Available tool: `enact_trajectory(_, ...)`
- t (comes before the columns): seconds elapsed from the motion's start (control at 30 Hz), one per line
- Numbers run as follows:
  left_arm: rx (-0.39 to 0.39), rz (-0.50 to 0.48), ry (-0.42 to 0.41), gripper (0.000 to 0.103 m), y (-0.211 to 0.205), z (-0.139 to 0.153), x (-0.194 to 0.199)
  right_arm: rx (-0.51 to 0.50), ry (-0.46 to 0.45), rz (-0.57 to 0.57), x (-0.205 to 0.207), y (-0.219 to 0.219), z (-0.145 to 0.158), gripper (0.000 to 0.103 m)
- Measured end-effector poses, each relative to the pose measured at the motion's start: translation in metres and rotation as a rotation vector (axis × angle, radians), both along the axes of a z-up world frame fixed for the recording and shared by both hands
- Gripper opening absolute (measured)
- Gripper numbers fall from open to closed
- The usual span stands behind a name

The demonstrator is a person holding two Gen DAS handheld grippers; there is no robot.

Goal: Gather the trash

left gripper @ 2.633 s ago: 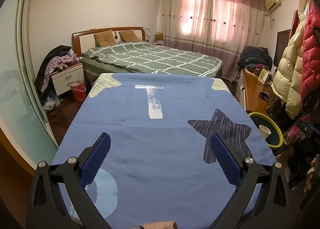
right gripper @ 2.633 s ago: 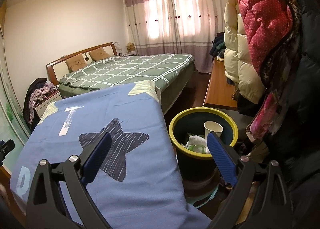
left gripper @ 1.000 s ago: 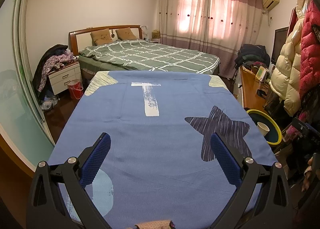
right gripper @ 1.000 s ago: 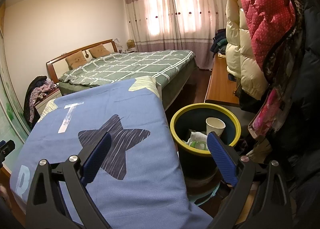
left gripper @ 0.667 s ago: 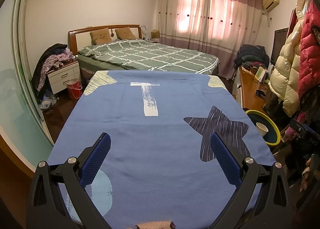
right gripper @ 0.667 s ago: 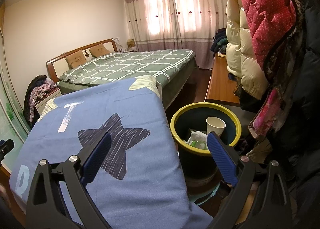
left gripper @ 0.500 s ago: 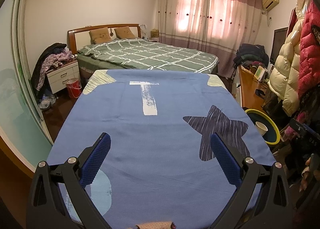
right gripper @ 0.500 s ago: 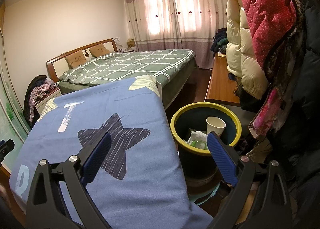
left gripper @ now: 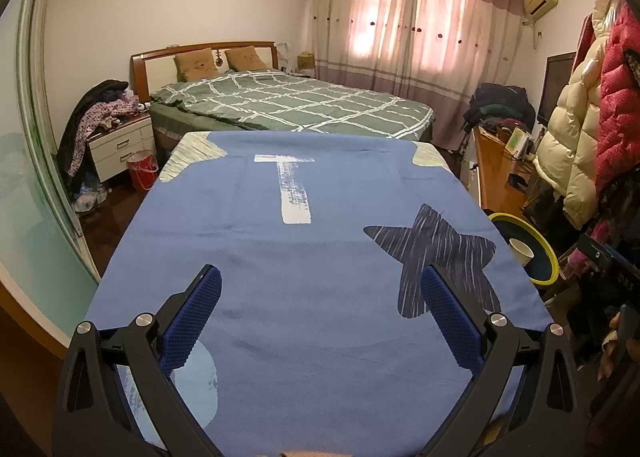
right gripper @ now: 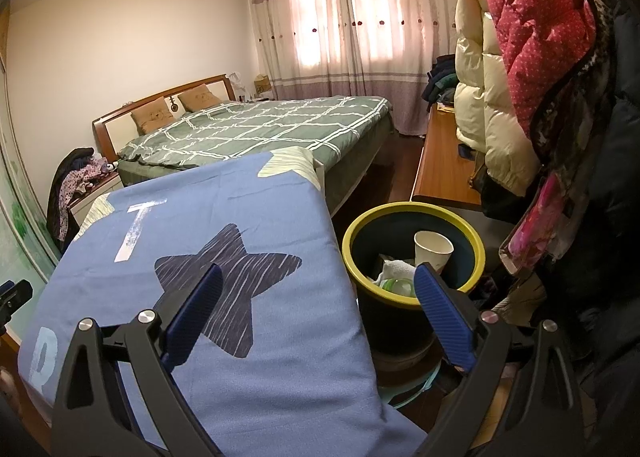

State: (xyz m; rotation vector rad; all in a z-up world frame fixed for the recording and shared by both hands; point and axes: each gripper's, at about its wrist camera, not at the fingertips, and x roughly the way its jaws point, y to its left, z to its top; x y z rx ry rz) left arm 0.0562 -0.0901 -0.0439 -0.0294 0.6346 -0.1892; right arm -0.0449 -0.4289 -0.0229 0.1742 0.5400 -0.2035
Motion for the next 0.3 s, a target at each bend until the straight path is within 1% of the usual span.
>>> enact_trajectory(0.07,0.006,-0.009,0.015,0.098,0.000,-0.002,0.011,0.009,0.001,0.016,0.009,0.000,0.002,0.093)
enact_trajectory(0.13,0.025,-0.004,0.050,0.098,0.002,-0.007,0.033,0.024,0.004,0.042,0.024,0.003,0.003,0.095)
enact_trajectory(0.23,0.043,0.010,0.083,0.098,0.009,-0.018,0.072,0.019,0.038,0.081,0.060,0.012,0.001,0.096)
enact_trajectory(0.3,0.056,0.042,0.097,0.098,0.017,-0.029,0.104,0.030,0.083,0.123,0.092,0.023,-0.008,0.096)
